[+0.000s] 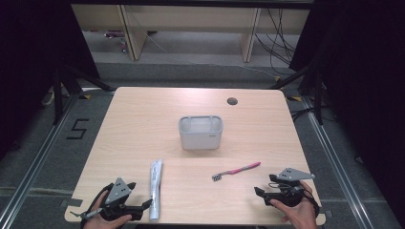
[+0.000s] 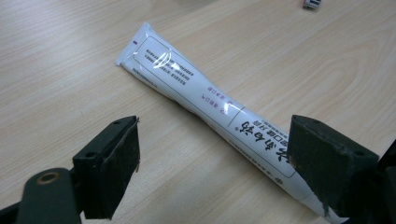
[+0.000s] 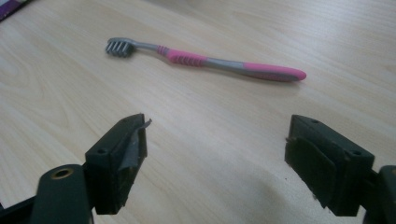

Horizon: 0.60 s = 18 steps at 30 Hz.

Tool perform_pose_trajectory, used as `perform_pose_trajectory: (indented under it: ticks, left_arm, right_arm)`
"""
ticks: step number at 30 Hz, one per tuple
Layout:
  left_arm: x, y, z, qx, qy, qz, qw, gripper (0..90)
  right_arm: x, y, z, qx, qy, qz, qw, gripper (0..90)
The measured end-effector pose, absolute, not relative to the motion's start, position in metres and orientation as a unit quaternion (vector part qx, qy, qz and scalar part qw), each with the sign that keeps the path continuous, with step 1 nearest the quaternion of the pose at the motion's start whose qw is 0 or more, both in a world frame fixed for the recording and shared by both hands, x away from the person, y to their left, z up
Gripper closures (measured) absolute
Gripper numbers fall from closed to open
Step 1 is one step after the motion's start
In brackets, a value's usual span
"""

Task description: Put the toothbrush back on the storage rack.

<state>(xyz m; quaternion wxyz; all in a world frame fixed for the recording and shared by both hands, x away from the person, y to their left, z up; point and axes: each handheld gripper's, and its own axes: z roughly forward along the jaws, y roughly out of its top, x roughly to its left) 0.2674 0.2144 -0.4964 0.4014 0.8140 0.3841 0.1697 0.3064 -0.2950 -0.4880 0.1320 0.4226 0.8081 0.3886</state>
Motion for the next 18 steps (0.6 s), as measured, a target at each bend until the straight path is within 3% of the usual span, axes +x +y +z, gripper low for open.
perform_pose_trajectory:
  ticks: [6,18]
  left_arm:
    - [0.2675,0.2138,-0.4968,0.816,0.381,0.169,0.4,16.7]
    - [0.2682,0.2148,-0.4969,0.816,0.383,0.174,0.397,16.7]
  right_arm:
    - [0.3055,-0.2948,-0.4895,0.429,0.807,0.389,0.112,21.8]
    - [0.3061,-0.2913,-0.4846,0.409,0.817,0.383,0.136,24.2]
